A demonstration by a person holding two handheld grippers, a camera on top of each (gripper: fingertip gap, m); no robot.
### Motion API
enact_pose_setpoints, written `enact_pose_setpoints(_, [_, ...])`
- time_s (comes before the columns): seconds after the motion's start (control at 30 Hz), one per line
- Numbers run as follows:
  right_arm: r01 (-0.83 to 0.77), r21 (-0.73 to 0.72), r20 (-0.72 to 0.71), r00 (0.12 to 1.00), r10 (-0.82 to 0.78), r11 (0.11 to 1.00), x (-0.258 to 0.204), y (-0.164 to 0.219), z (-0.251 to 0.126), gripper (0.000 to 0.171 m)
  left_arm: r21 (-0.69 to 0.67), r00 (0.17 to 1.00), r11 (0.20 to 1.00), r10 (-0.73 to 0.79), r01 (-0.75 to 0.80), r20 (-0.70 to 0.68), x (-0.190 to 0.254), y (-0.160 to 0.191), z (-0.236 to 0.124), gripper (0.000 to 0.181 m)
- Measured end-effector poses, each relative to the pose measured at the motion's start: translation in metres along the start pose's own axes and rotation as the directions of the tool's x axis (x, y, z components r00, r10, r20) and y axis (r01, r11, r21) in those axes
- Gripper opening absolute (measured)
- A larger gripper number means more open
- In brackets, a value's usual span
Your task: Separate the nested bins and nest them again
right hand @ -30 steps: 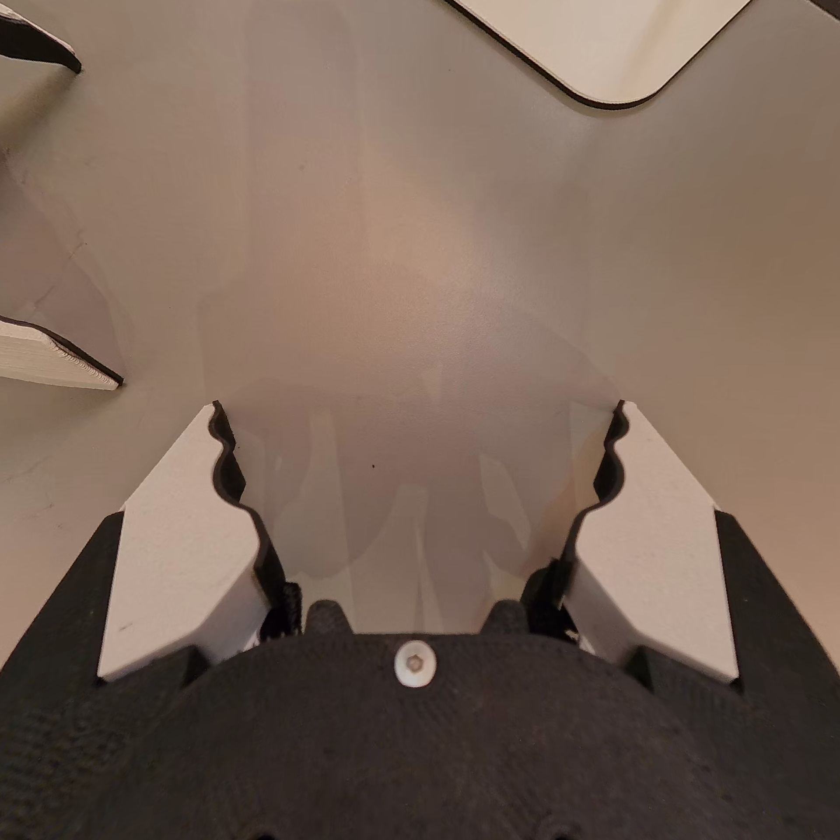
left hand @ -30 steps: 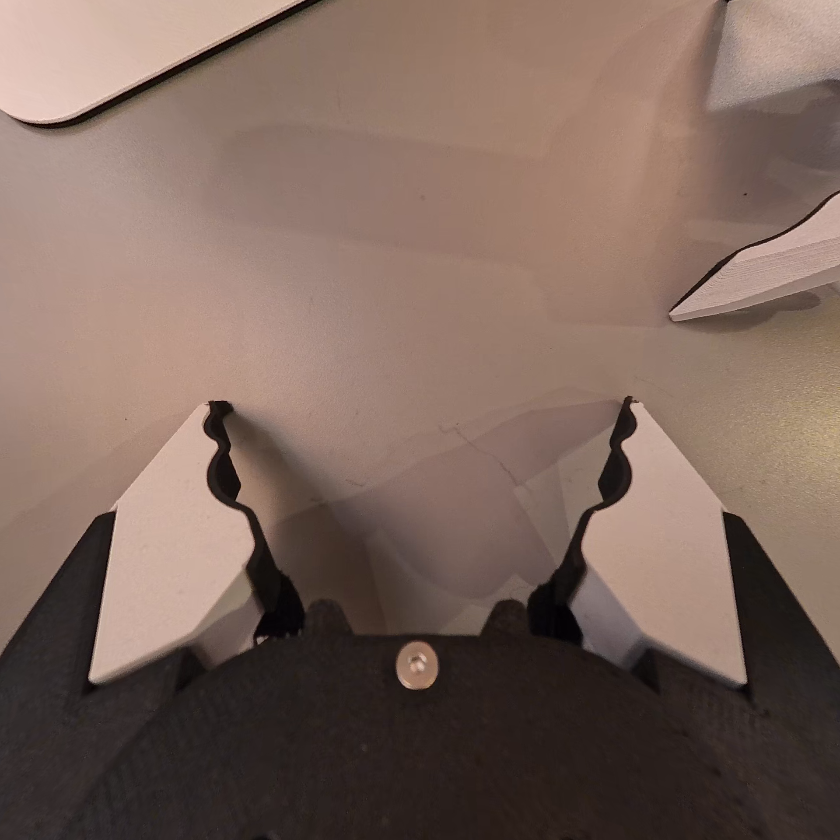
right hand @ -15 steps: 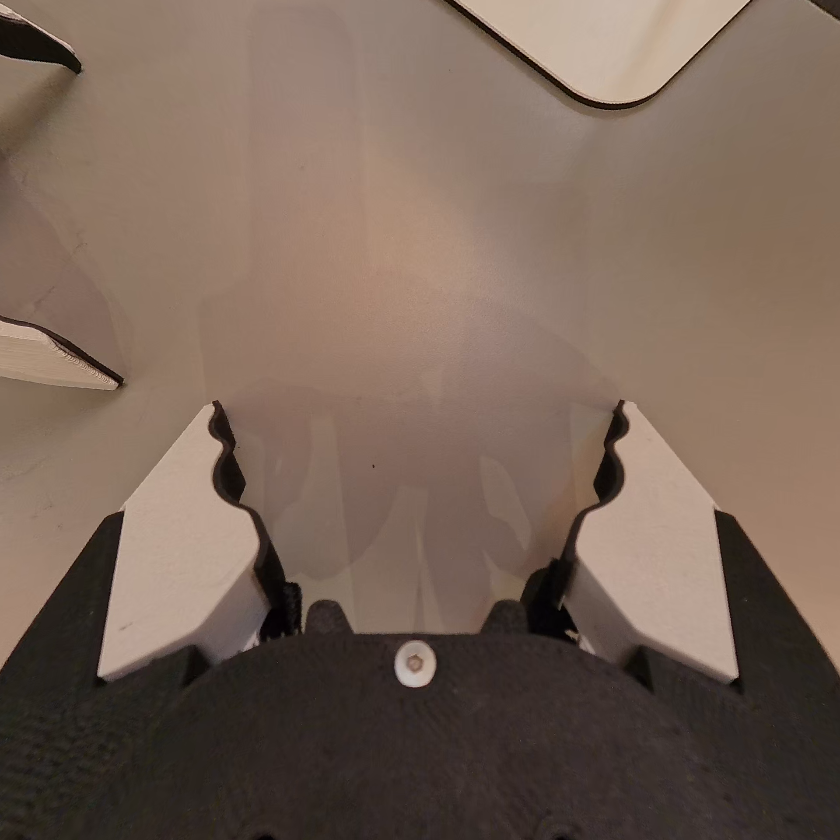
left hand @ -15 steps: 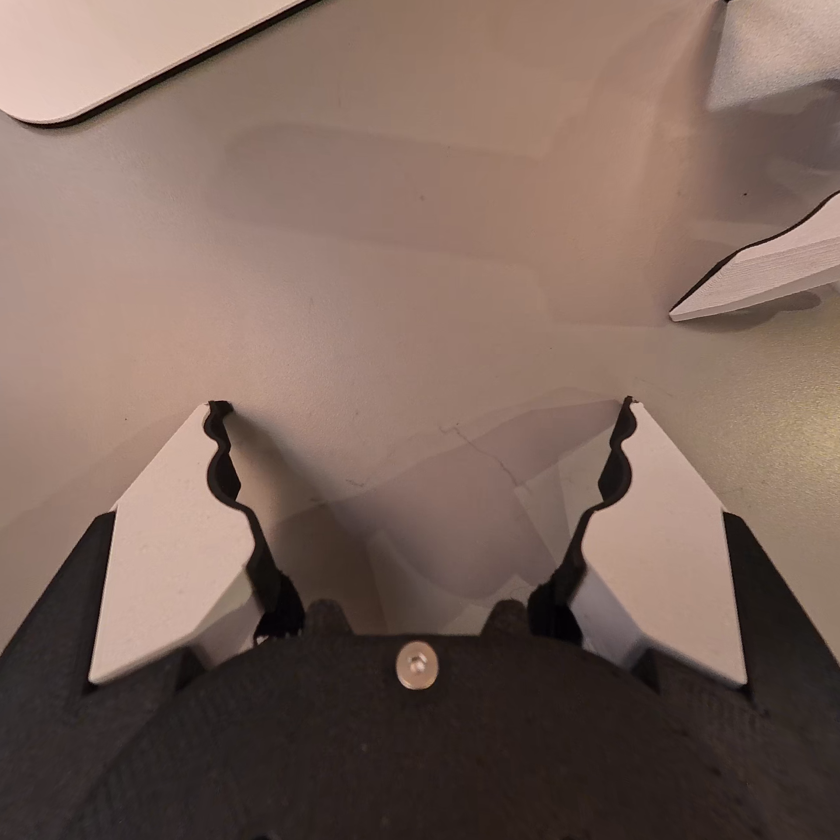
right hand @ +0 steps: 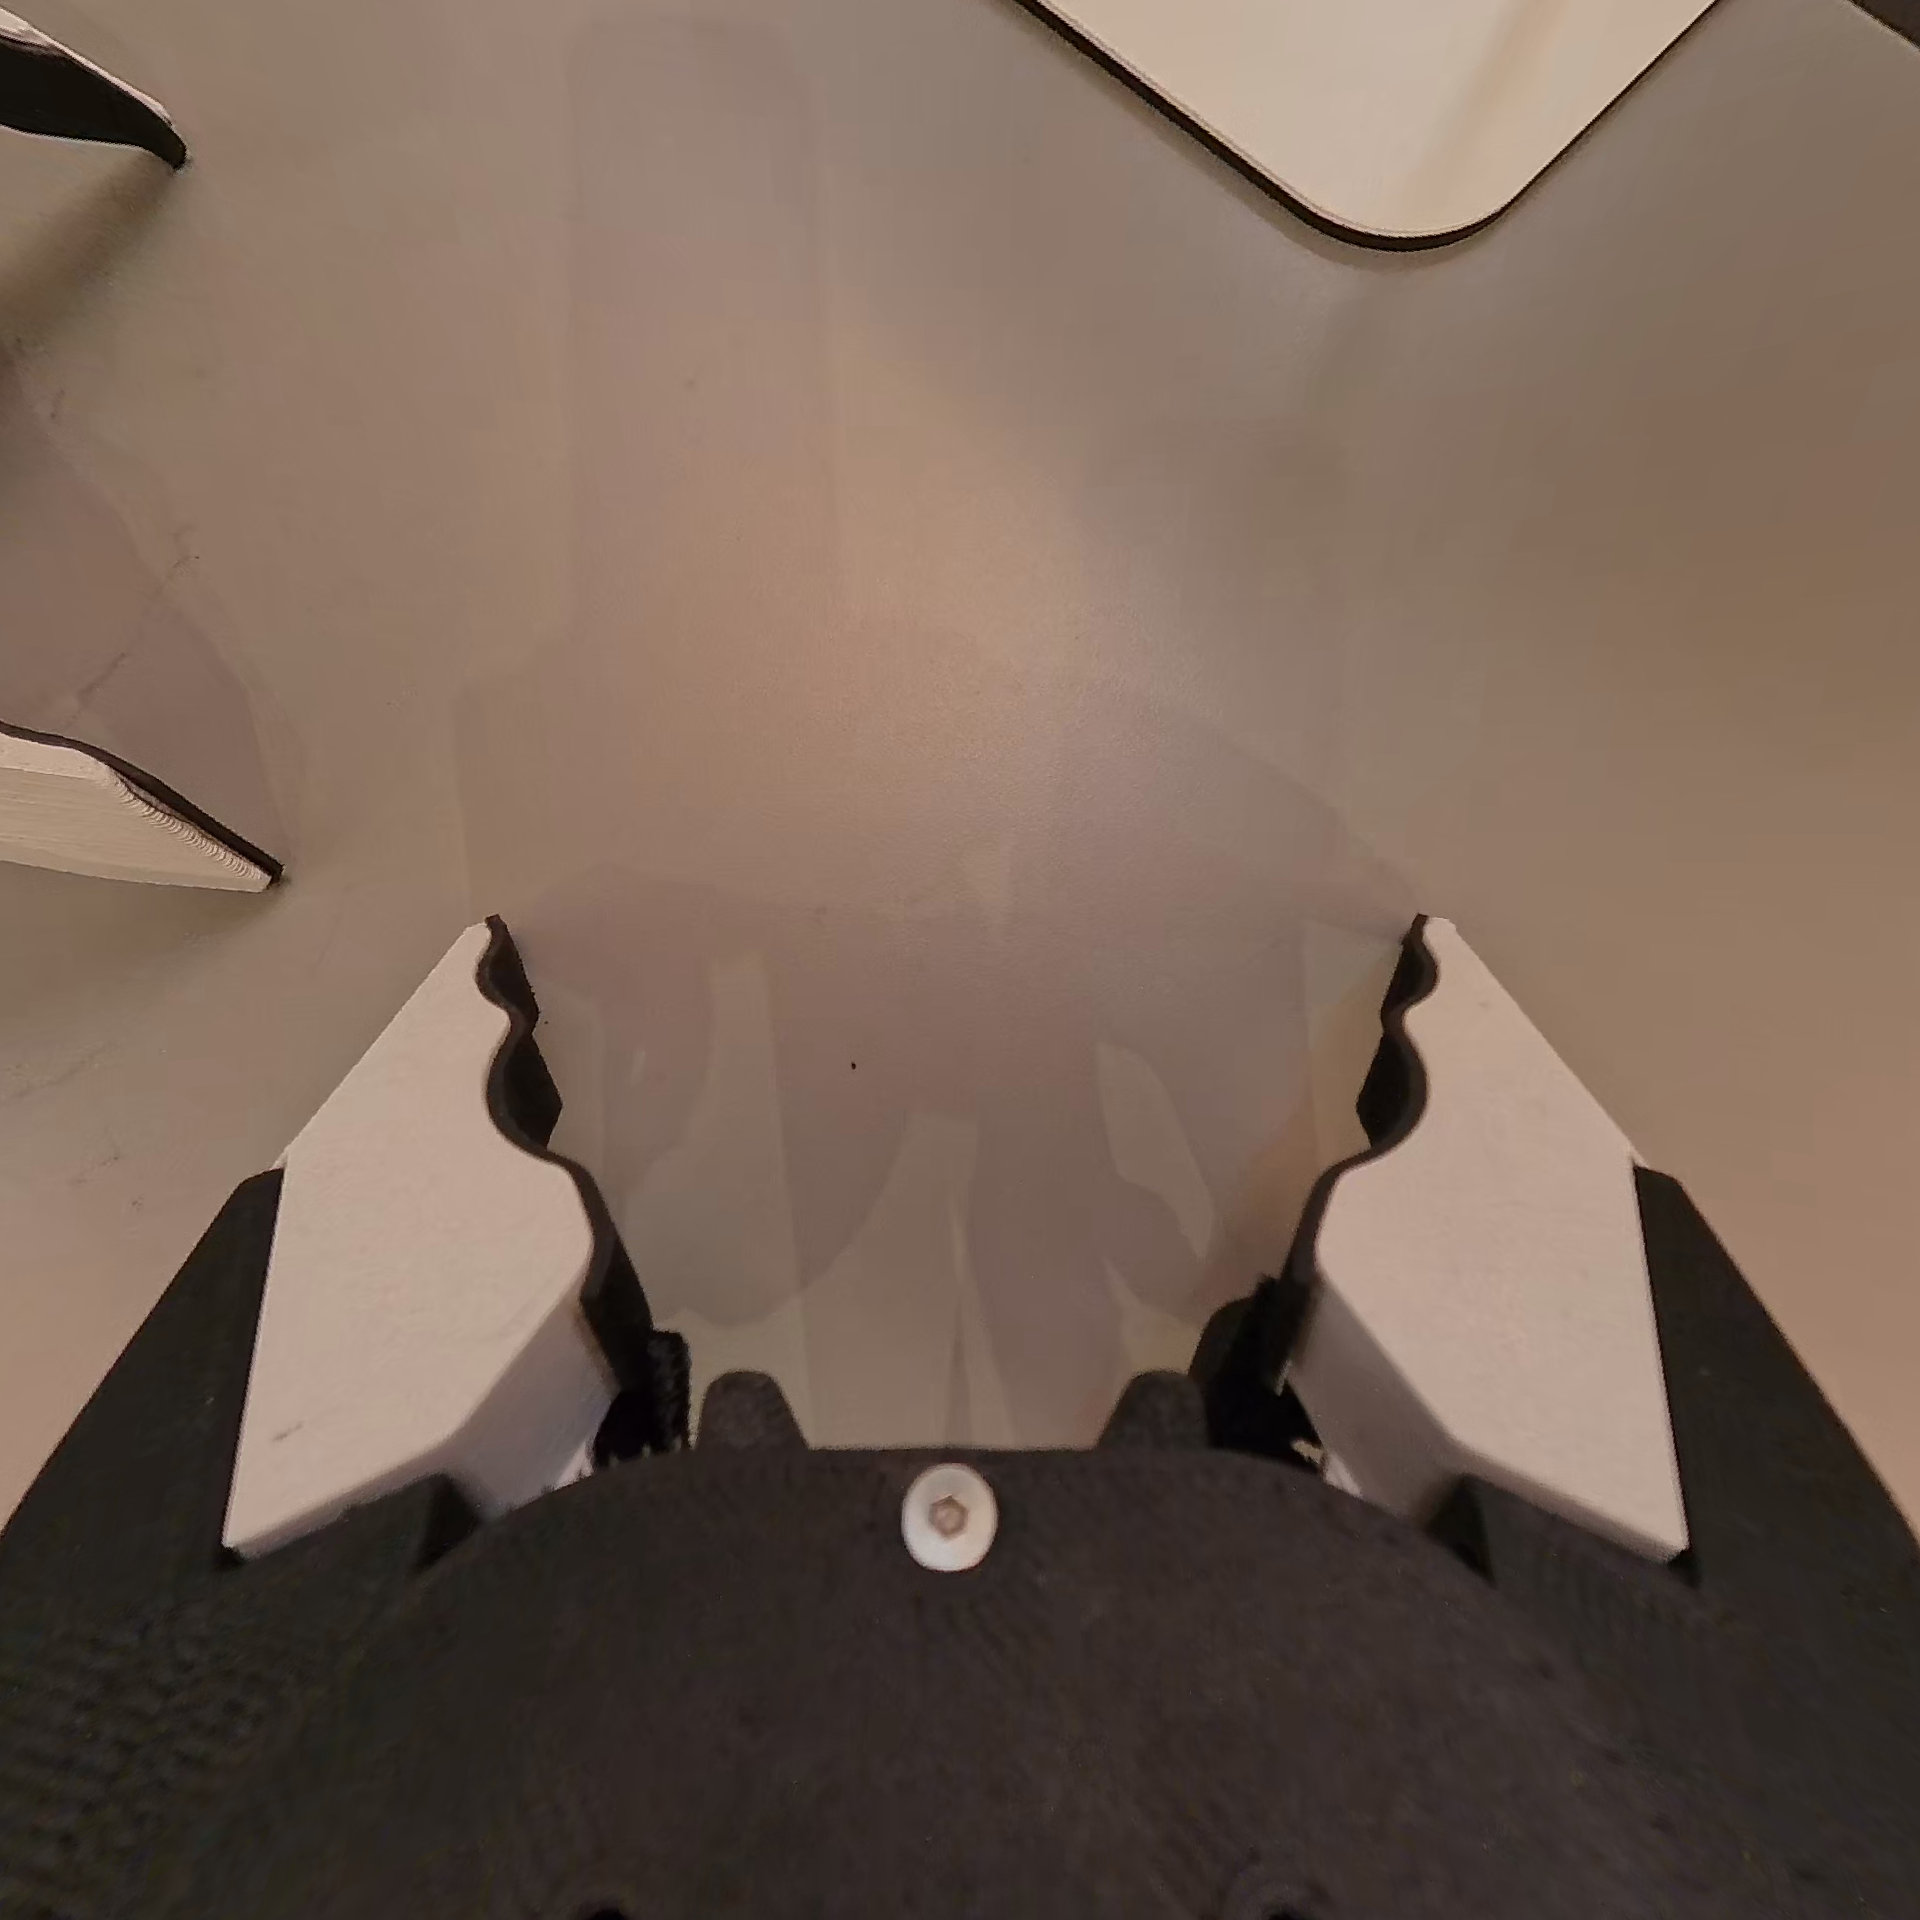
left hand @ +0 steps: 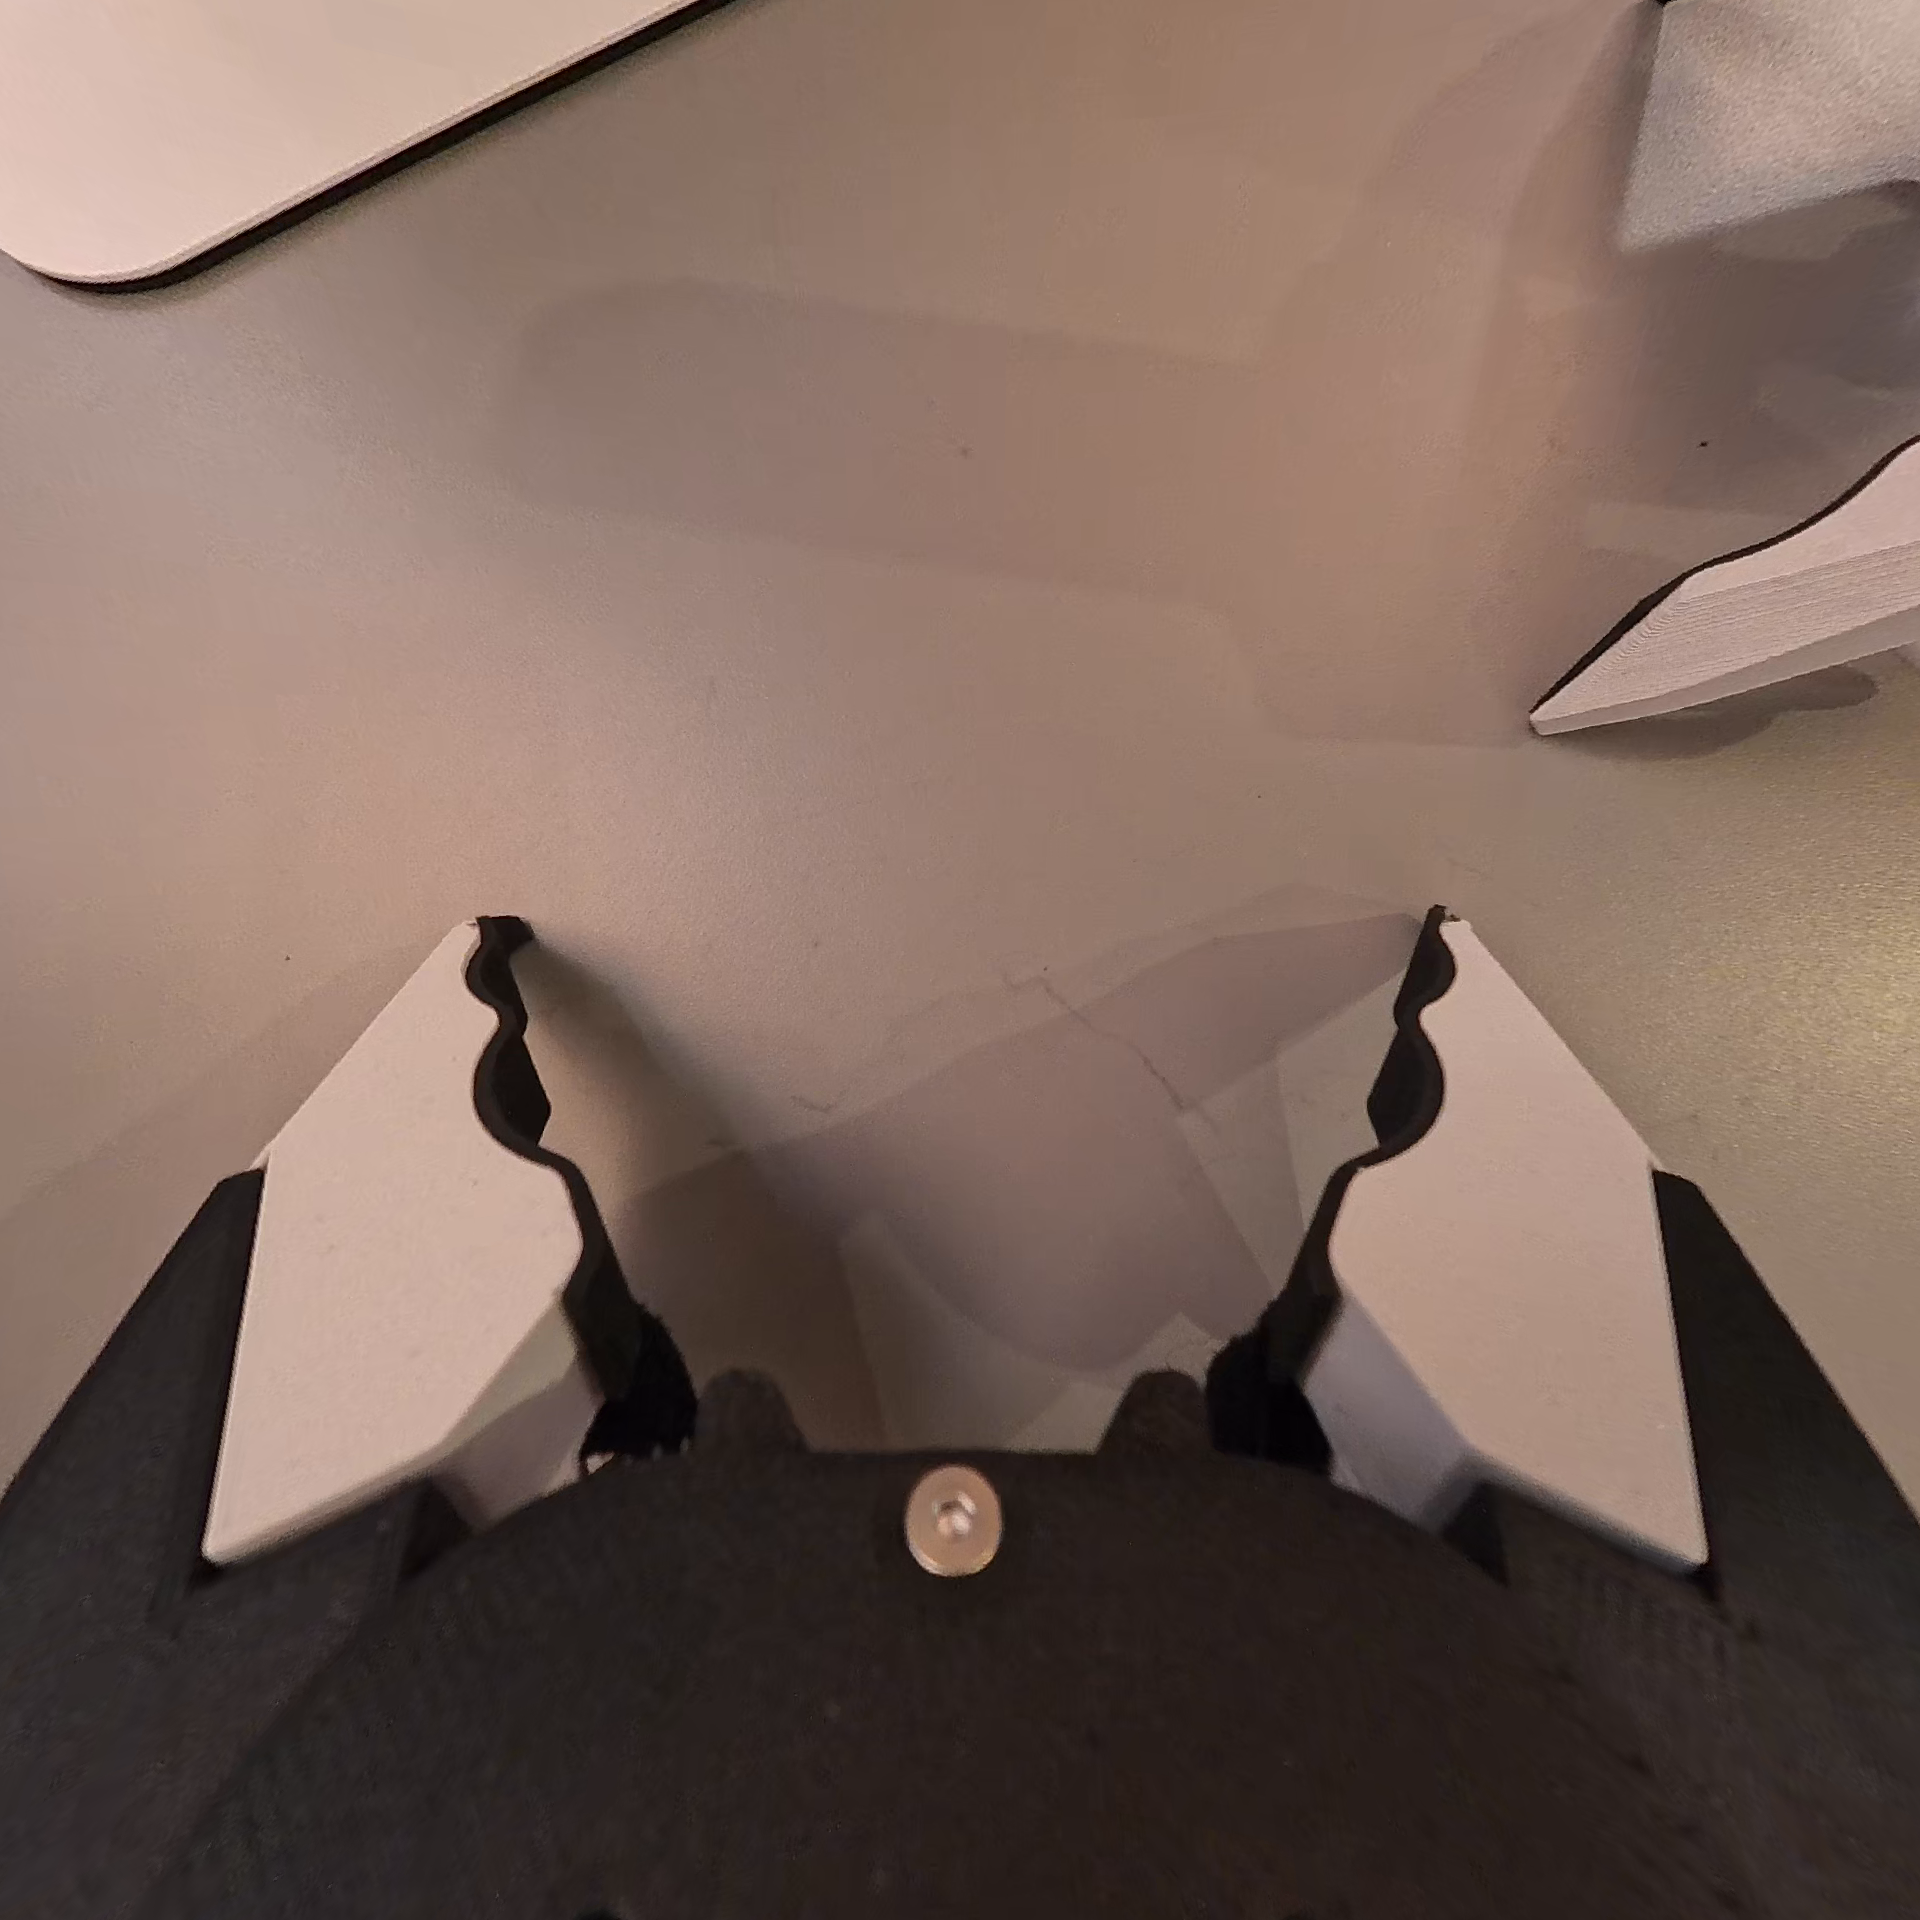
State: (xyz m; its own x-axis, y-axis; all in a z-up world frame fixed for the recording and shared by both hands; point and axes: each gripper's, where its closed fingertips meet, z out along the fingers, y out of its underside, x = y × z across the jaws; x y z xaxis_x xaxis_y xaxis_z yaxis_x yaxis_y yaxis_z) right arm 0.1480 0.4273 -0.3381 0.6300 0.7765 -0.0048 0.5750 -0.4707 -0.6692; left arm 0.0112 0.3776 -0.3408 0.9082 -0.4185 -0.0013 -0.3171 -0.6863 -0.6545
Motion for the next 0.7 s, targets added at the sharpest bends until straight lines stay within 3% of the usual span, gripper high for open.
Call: enact_pose_setpoints(0.7, [0.0,0.0,0.0,1.0,0.0,1.0,0.0,0.018,0.019,0.155,0.0,1.0,1.0,0.0,0.0,0.0,0.0,0.017,0.02,0.158])
